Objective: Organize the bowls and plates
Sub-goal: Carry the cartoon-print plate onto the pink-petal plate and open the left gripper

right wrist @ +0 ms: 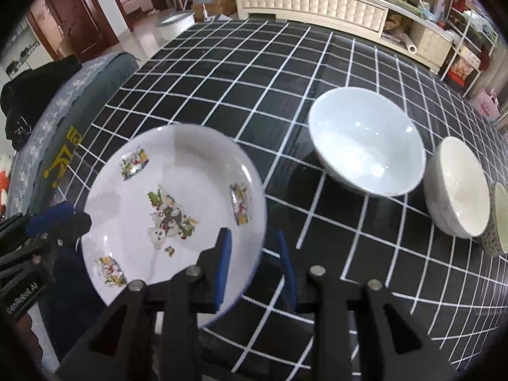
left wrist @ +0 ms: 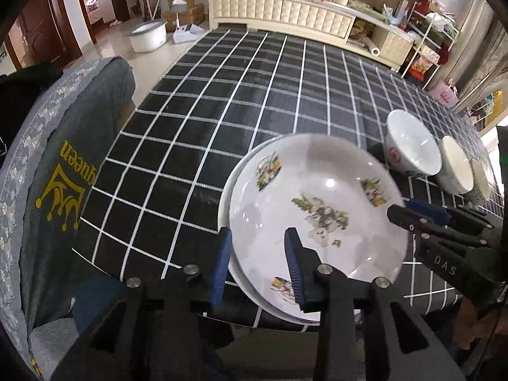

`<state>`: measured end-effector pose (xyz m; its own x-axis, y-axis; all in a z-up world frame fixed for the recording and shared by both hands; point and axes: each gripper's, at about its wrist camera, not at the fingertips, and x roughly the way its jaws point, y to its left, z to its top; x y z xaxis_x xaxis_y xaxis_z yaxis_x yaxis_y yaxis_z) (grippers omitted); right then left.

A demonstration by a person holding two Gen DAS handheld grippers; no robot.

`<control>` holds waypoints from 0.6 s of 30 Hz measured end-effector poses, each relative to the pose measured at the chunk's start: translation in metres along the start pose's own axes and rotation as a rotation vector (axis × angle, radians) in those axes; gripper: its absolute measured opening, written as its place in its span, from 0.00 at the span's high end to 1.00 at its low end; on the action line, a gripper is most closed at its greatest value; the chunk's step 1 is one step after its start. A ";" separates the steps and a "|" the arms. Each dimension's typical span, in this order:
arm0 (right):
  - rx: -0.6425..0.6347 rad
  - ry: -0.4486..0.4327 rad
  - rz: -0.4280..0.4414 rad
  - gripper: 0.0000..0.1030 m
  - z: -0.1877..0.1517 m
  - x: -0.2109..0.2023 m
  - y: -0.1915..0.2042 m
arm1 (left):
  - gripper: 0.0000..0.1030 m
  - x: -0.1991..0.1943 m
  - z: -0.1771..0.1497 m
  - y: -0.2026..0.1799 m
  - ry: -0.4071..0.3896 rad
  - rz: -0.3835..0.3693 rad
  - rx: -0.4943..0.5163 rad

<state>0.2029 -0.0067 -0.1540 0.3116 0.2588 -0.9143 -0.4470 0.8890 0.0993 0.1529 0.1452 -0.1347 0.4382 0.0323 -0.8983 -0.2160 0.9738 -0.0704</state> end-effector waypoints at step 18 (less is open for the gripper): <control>0.112 -0.221 -0.060 0.39 -0.027 -0.109 -0.046 | 0.53 -0.075 0.010 -0.077 -0.179 -0.076 0.172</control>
<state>0.1669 -0.0854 -0.0697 0.5164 0.2694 -0.8129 -0.3303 0.9384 0.1013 0.1455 0.0705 -0.0573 0.5981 -0.0185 -0.8012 -0.0315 0.9984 -0.0465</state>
